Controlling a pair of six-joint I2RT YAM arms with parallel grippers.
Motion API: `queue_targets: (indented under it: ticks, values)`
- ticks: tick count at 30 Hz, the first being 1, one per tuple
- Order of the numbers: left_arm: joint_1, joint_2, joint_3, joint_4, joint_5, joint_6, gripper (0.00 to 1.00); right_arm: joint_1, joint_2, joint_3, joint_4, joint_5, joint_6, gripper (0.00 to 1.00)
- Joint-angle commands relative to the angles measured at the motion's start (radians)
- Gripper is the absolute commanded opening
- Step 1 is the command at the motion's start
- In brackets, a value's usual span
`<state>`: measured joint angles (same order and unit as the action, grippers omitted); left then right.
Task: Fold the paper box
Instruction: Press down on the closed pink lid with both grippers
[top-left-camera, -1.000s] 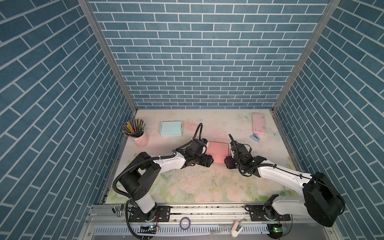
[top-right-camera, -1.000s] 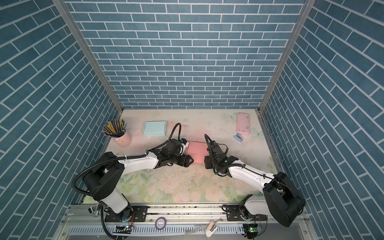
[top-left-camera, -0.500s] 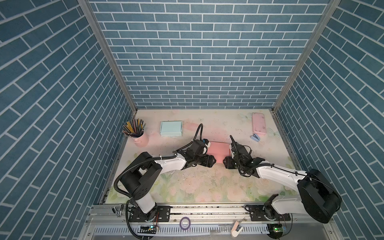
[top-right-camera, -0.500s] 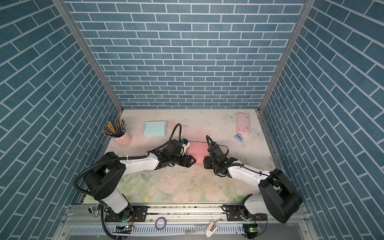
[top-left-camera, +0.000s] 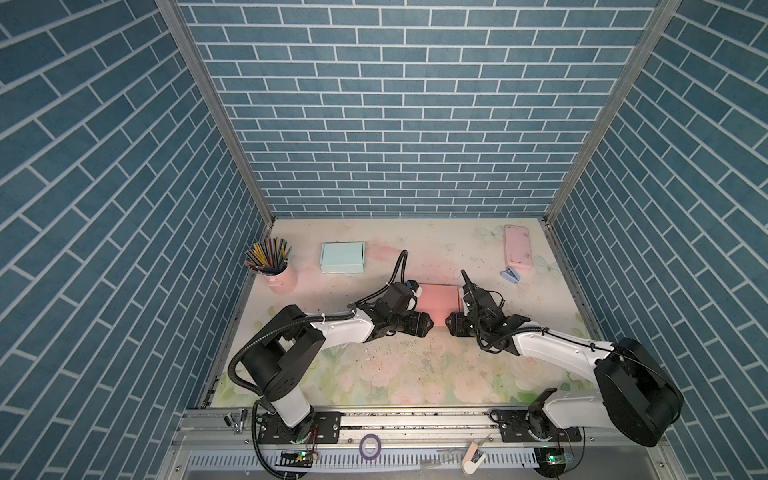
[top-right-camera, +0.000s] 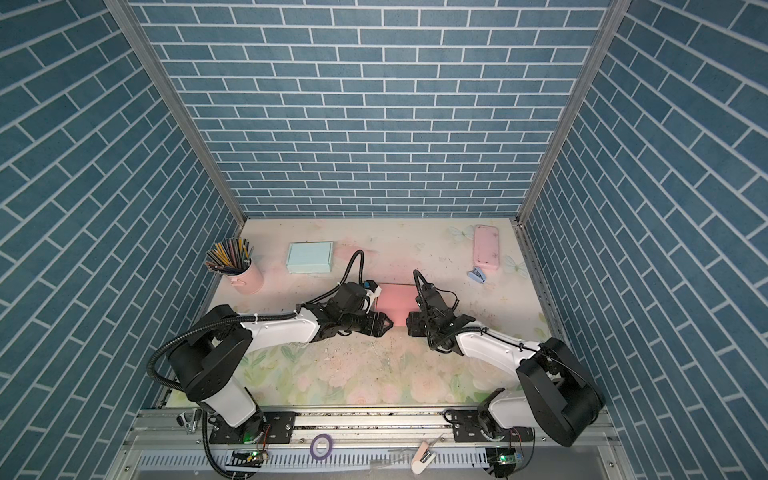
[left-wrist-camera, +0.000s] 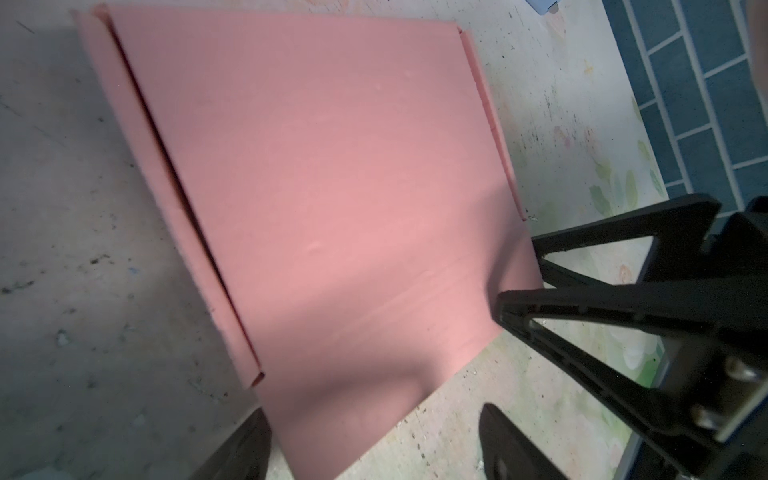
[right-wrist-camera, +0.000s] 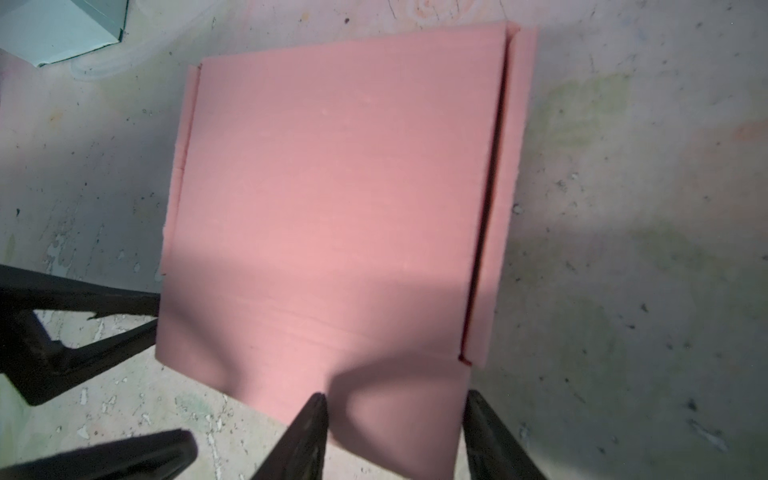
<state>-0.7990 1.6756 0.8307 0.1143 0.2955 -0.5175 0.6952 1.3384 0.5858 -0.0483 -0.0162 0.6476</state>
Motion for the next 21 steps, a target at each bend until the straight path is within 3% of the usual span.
queue_targets:
  ticks: [1, 11, 17, 21]
  values:
    - [-0.013, 0.011, 0.002, 0.031, 0.011, -0.013, 0.76, 0.007, 0.016, -0.006, 0.007, 0.01, 0.002, 0.53]
    - [-0.001, 0.048, 0.025, 0.026, -0.004, 0.002, 0.59, 0.005, 0.067, 0.023, -0.007, 0.056, -0.034, 0.52]
    - [0.025, 0.033, 0.024, 0.002, 0.022, 0.027, 0.6, 0.001, 0.079, 0.032, -0.007, 0.071, -0.043, 0.52]
    - [0.046, -0.023, 0.041, -0.107, 0.023, 0.088, 0.73, -0.007, 0.086, 0.036, -0.003, 0.069, -0.048, 0.52]
